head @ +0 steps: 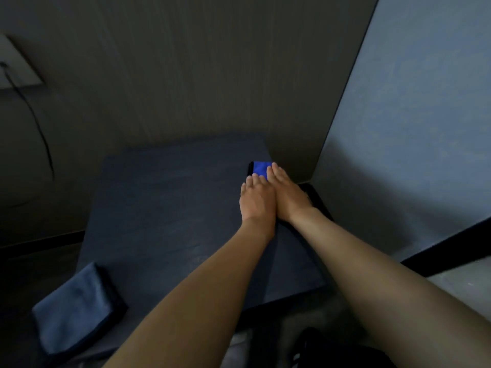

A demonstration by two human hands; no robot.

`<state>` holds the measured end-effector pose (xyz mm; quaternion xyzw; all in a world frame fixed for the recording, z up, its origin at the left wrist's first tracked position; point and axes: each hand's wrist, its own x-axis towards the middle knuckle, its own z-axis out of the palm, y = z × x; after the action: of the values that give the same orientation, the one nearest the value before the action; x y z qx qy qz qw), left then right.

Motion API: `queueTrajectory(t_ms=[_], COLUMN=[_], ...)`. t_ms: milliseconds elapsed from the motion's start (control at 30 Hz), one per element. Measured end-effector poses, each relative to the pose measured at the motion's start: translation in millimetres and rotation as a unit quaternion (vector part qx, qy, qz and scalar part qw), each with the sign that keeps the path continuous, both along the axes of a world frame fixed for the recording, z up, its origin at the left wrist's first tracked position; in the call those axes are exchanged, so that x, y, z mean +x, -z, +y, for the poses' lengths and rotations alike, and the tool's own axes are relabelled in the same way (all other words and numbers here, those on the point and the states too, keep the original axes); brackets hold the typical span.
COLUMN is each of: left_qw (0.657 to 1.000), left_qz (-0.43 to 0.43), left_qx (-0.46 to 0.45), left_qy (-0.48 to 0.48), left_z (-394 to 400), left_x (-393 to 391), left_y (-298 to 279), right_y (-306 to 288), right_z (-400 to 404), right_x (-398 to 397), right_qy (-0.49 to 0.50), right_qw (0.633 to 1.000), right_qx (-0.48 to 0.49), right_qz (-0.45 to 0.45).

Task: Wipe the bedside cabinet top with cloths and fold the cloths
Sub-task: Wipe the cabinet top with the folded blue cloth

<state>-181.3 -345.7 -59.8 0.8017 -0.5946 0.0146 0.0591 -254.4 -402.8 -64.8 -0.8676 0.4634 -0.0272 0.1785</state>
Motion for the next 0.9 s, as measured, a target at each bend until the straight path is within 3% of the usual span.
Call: queueTrajectory(t_ms=[100,500,900], left_qw=[1.0,0.993,0.992], left_qz=[0.026,0.114,0.116], left_qx=[-0.006,-0.022,-0.039], left_qy=[-0.001,0.017,-0.023], left_z=[31.8,152.1,213.5], left_x=[-20.9,-87.3,-67.8], left_y=[0.7,-3.0,-25.6], right_y=[5.2,0.6,-8.8], right_z=[28.1,143.3,204.9], right_x=[-22.1,-91.4,-68.3], right_qy=[-0.022,0.002,-0.024], right_qw=[0.999,0.996,0.989], right_qx=[-0.041,-0.057,-0.094], right_qz=[0.019,0.073,0.108])
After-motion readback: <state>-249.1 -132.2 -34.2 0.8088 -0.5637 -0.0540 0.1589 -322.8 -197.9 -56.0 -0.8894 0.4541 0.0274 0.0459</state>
